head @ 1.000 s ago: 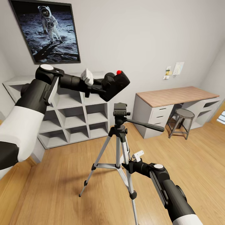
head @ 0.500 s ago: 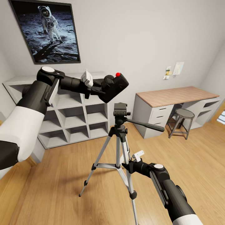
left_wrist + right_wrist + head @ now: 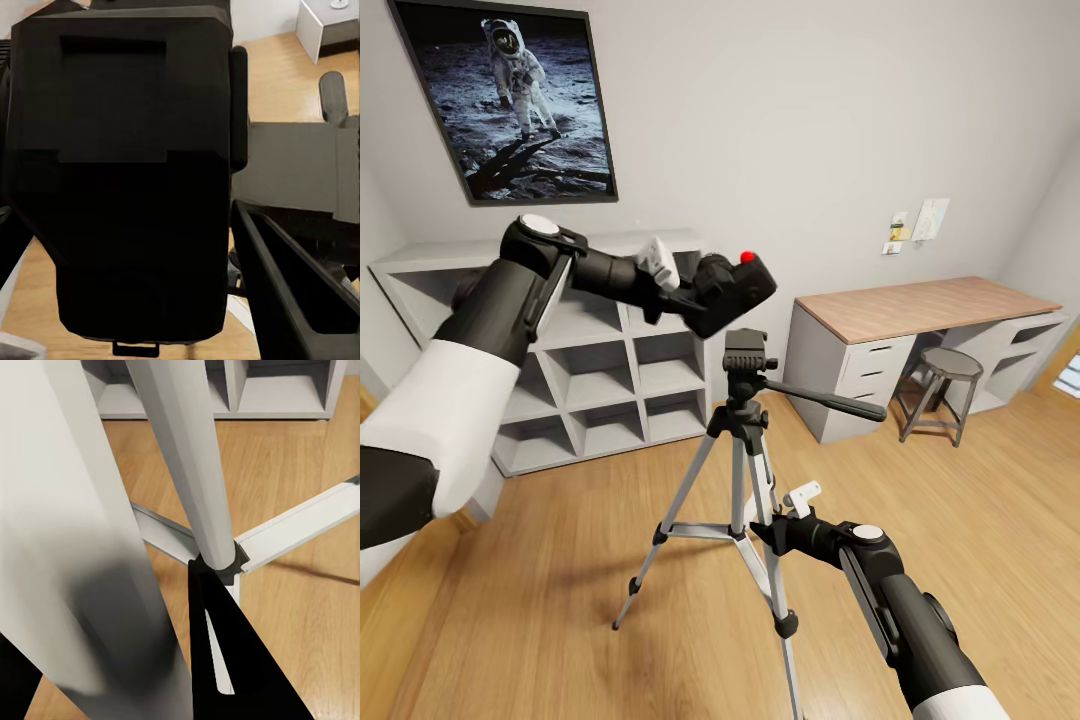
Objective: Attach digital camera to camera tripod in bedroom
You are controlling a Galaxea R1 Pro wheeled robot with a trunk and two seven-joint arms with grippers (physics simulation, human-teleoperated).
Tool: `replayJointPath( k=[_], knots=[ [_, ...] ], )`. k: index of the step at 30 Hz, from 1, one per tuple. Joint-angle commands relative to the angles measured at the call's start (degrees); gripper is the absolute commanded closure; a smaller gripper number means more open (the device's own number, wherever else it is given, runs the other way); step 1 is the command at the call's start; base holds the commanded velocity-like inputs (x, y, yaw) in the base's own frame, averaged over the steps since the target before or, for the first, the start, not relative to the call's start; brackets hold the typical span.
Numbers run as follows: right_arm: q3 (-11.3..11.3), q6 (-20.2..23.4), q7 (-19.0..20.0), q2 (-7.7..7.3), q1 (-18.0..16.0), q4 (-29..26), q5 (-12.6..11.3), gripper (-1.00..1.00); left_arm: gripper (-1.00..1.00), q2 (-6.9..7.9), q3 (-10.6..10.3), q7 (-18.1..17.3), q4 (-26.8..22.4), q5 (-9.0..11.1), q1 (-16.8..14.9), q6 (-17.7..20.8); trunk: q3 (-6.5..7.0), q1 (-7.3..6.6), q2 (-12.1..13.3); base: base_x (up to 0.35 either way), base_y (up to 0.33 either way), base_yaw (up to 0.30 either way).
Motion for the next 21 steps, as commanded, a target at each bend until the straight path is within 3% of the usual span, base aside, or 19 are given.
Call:
replayJointPath(
  k=[1, 8, 13, 15, 21],
  knots=[
    [-0.2, -0.5, 0.4, 0.01, -0.1, 3.3, 3.2, 1.00, 1.00, -0.13, 0.0, -0.3, -0.1, -1.3, -0.1, 1.2, -0.12, 0.04, -0.1, 0.000, 0.000, 0.000],
    [-0.2, -0.4, 0.4, 0.01, -0.1, 3.3, 3.3, 1.00, 1.00, -1.15, 0.0, -0.8, -0.7, -4.9, -1.8, 3.5, -0.12, 0.04, -0.1, 0.000, 0.000, 0.000],
    [-0.2, -0.4, 0.4, 0.01, -0.1, 3.3, 3.2, 1.00, 1.00, -1.71, 0.0, -0.9, -0.7, -5.2, -4.7, 3.9, -0.12, 0.04, -0.1, 0.000, 0.000, 0.000],
    [-0.2, -0.4, 0.4, 0.01, -0.1, 3.3, 3.2, 1.00, 1.00, -2.96, 0.0, -1.3, -0.7, -5.4, -8.4, 6.5, -0.12, 0.04, -0.1, 0.000, 0.000, 0.000],
    [-0.2, -0.4, 0.4, 0.01, -0.1, 3.3, 3.2, 1.00, 1.00, -4.41, -0.1, -3.2, -0.9, -5.9, -9.9, 7.7, -0.12, 0.04, -0.1, 0.000, 0.000, 0.000]
  ],
)
